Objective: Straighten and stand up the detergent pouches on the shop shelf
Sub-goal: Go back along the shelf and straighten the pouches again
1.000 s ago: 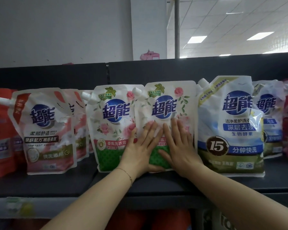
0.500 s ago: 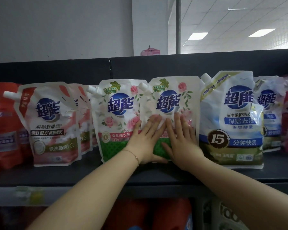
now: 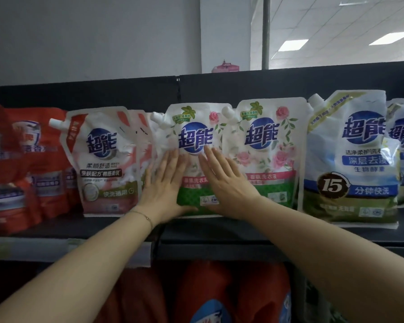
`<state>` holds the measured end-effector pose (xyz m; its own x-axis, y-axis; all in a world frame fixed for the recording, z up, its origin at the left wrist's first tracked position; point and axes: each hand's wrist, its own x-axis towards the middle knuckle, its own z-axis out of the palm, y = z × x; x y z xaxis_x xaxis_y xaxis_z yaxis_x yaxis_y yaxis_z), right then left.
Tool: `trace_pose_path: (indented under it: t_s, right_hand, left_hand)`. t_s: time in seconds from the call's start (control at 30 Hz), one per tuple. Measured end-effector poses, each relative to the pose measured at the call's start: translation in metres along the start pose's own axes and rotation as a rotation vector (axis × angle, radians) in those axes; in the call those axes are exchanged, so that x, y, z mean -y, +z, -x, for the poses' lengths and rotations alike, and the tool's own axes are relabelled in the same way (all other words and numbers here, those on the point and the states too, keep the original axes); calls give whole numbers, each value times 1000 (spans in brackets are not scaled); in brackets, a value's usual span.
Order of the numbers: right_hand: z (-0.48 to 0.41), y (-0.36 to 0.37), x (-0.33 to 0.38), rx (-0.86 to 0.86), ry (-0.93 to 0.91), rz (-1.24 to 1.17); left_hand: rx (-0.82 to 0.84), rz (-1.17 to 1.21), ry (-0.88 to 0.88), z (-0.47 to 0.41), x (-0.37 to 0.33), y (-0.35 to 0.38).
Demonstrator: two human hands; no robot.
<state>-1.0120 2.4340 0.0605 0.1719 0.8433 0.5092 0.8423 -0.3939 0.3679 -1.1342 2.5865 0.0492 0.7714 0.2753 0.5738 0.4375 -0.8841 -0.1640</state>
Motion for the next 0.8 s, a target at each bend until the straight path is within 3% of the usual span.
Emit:
trace_pose_path:
  t_s: [0.27,0.8]
  right_hand:
    - [-26,9,6,137,13,-40]
    - [-18,25,19,45,101,-64]
  left_hand:
    - [118,-52,-18,-15,16,11]
    - [28,-111,-51,-16,18,20]
